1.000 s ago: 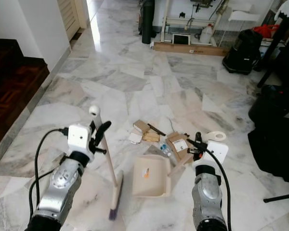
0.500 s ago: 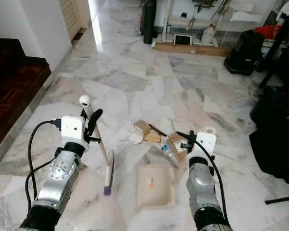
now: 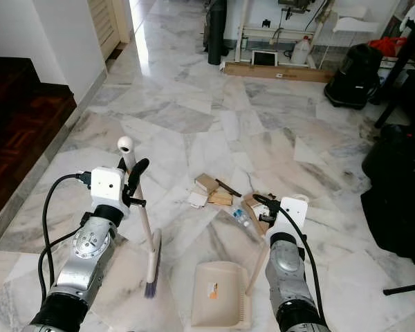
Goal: Sweep floor
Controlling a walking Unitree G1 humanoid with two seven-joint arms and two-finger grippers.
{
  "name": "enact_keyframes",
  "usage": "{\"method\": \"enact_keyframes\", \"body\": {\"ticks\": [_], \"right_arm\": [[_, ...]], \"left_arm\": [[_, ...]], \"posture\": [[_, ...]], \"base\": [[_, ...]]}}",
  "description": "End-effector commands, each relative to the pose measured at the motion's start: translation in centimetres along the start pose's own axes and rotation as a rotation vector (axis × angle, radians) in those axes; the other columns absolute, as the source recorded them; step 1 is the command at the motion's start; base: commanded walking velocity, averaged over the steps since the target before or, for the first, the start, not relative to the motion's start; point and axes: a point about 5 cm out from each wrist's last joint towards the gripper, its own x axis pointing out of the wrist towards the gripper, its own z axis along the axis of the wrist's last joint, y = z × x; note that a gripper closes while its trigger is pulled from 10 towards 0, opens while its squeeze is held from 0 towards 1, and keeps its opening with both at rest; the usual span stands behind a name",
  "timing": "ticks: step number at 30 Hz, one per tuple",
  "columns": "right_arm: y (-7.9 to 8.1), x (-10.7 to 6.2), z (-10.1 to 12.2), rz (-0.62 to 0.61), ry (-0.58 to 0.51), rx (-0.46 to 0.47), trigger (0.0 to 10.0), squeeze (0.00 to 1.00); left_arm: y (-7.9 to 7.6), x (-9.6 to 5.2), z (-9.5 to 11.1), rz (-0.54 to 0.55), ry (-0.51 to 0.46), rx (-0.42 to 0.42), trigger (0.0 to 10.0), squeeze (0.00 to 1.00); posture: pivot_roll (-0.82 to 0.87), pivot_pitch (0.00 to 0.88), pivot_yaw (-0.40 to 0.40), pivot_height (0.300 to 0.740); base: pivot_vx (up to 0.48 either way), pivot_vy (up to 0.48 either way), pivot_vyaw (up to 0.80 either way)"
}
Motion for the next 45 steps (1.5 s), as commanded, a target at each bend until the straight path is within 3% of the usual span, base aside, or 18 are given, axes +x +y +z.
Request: {"method": "enact_keyframes", "body": {"ticks": [1,10,45], "right_arm": [[0.4,0.2,1.7,0.016,-0.094,0.028,10.0,0.00],[1.2,-0.1,3.1,0.063,-0.193,0.062,10.0,0.00],[1.8,-0.5,2.9,0.073,-0.187,0.079,10.0,0.00]], "left_arm": [[0.1,0.0,0.7,0.006,-0.054,0.000,10.0,0.00],[0.1,0.2,0.7,0.003,-0.043,-0.018,10.0,0.00],[0.4,0.6,0.7,0.000,-0.035,-0.041,10.0,0.00]], "posture": [[-0.04,0.039,-0.039,0.740],[-0.05,0.031,-0.033,0.740],[-0.05,0.081,-0.030,0.740]], "base": [[0.000,0.000,0.00],[0.000,0.000,0.00],[0.000,0.031,-0.02]]}}
